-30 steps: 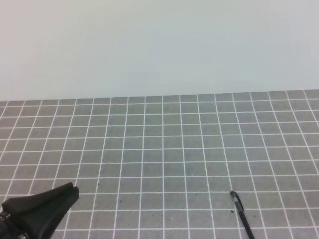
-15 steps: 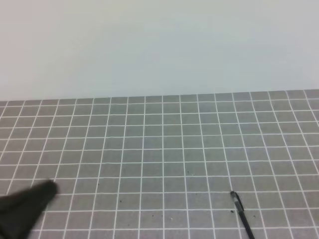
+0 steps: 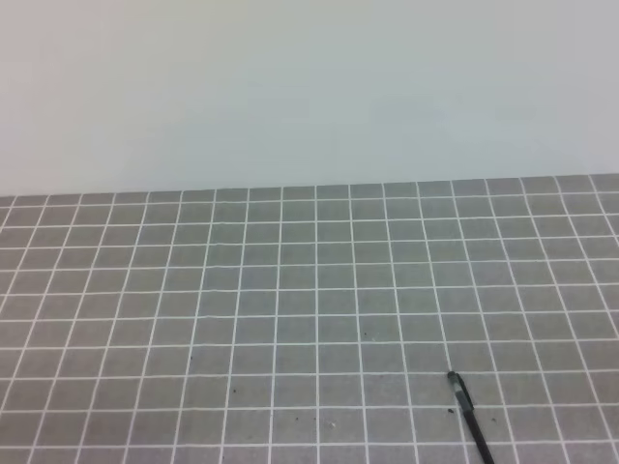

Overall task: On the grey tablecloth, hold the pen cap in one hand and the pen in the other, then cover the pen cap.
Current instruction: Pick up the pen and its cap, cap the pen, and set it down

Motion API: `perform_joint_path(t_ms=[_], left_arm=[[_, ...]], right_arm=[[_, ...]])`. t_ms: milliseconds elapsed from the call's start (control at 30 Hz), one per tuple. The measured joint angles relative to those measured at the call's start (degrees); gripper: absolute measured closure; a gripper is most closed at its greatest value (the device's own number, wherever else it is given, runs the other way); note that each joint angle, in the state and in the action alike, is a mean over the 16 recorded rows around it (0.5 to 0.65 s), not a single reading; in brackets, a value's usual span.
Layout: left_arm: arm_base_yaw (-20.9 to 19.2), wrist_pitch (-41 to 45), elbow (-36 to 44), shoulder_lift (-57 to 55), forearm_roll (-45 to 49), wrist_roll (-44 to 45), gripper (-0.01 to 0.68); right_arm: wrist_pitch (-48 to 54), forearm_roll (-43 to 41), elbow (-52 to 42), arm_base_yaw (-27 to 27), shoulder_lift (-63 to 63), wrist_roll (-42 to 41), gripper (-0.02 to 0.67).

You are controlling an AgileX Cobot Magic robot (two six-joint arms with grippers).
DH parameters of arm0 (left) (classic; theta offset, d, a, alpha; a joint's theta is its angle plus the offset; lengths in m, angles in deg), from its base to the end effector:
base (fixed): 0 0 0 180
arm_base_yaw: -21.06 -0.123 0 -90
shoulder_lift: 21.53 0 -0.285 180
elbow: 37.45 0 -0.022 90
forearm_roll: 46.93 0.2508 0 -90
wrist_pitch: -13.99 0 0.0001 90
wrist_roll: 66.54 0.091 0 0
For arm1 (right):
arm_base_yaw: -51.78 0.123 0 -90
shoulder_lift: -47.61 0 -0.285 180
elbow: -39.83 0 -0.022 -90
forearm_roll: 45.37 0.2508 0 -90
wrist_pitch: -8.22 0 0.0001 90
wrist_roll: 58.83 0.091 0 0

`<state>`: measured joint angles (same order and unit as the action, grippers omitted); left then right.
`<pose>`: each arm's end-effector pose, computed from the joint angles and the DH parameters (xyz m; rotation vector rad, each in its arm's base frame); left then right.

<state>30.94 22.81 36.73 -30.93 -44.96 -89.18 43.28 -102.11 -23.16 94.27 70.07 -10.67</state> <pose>0.0558 -0.0092 0.2156 -0.1575 1.6202 -0.4075 0.0748 0.0092 0.2510 -0.3788 1.7828 0.0188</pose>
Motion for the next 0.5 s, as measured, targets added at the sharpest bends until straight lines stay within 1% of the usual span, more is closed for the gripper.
perform_joint_path(t_ms=[100,233,367,500], left_arm=[[-3.82,2.95,2.11,1.61,-1.23,-0.01,0.675],[-7.32,7.03,3.18,2.35,-1.62,-0.01,0.675],[-9.31,10.85,3.18,2.36,-1.49,-0.01,0.675],[-10.19,12.35,3.2,2.36,-1.42,-0.01,0.675]], right_arm=[[0.19,-0.02,0.0,0.0,0.0,0.0,0.652],[0.52,-0.08,0.0,0.0,0.0,0.0,0.652],[0.83,-0.13,0.0,0.0,0.0,0.0,0.652],[1.13,-0.16,0.0,0.0,0.0,0.0,0.652]])
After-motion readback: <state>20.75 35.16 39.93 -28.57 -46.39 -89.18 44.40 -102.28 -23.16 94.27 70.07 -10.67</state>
